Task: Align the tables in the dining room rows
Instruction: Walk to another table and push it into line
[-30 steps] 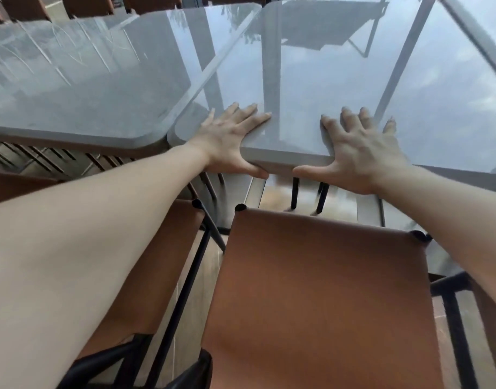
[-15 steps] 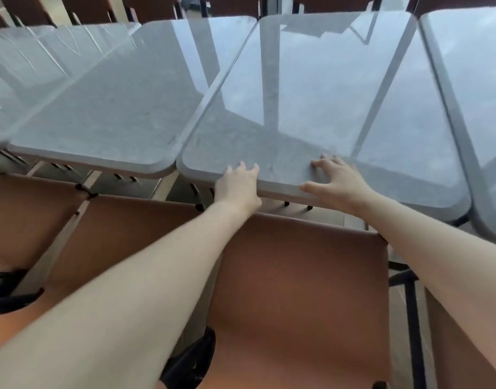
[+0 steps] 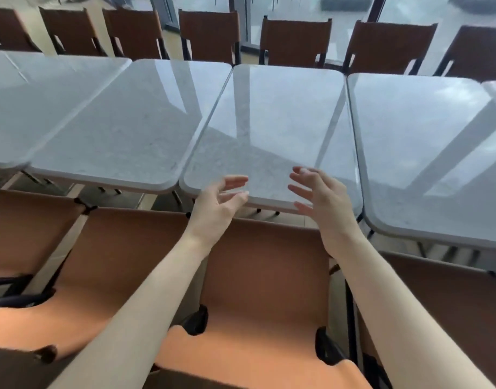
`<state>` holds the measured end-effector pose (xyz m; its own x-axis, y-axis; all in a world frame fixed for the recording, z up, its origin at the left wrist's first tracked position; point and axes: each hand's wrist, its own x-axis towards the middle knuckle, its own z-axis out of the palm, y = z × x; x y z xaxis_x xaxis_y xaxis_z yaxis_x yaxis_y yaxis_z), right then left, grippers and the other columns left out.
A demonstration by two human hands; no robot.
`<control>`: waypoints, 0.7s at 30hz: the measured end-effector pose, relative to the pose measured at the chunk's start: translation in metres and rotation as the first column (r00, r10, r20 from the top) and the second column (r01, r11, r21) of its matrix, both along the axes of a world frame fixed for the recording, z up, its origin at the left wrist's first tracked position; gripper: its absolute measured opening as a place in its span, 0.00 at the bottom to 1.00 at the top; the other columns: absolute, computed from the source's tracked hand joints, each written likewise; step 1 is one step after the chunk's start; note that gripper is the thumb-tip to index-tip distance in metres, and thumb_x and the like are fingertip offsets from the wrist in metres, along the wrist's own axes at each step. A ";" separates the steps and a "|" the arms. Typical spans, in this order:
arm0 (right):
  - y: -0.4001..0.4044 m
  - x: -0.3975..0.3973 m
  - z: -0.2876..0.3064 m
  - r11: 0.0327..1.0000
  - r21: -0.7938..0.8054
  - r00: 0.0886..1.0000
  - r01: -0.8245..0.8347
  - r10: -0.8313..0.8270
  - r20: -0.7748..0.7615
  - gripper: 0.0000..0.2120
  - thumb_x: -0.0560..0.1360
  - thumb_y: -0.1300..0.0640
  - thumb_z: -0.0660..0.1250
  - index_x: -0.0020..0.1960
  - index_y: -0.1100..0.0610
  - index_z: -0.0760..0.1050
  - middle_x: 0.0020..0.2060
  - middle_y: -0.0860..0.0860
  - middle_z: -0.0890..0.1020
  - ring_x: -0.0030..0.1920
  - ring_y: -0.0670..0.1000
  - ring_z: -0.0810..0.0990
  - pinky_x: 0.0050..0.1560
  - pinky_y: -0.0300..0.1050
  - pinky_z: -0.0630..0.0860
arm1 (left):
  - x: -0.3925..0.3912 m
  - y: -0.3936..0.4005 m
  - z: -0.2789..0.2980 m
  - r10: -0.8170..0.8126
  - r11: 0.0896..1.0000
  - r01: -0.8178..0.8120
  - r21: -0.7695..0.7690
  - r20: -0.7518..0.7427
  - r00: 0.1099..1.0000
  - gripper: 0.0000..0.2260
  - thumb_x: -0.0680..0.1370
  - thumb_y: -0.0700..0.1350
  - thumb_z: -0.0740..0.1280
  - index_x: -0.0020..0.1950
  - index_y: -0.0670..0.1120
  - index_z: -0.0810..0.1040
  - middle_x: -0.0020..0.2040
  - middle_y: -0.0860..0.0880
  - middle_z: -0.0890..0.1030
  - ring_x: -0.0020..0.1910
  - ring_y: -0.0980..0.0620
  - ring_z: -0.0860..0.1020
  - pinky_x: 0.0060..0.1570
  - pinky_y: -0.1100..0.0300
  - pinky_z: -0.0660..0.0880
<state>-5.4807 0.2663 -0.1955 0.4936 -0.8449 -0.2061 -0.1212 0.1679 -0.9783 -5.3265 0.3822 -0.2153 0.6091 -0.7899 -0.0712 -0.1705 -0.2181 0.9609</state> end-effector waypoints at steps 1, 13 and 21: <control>0.011 -0.008 0.015 1.000 0.006 1.000 0.003 -0.003 0.022 0.09 0.82 0.50 0.62 0.59 0.48 0.79 0.60 0.46 0.83 0.59 0.46 0.82 0.66 0.55 0.76 | -0.007 0.008 0.015 -0.013 0.999 0.013 -0.037 -0.006 1.000 0.10 0.80 0.45 0.70 0.60 0.56 0.80 0.59 0.60 0.82 0.57 0.67 0.79 0.54 0.73 0.72; 0.142 -0.101 0.098 0.994 -0.088 0.998 0.067 -0.067 0.010 0.21 0.81 0.41 0.61 0.67 0.51 0.77 0.61 0.46 0.83 0.59 0.45 0.83 0.66 0.55 0.76 | -0.093 0.095 0.087 -0.231 0.958 0.244 -0.154 0.097 0.968 0.17 0.78 0.49 0.73 0.65 0.59 0.77 0.62 0.60 0.80 0.62 0.66 0.77 0.59 0.65 0.74; 0.181 -0.154 0.122 0.969 -0.145 0.980 0.200 -0.198 0.027 0.15 0.82 0.49 0.63 0.66 0.52 0.78 0.59 0.46 0.83 0.57 0.43 0.84 0.64 0.50 0.78 | -0.139 0.106 0.111 -0.365 0.900 0.378 -0.217 0.102 0.926 0.16 0.79 0.48 0.72 0.66 0.56 0.77 0.63 0.56 0.80 0.63 0.63 0.77 0.56 0.67 0.73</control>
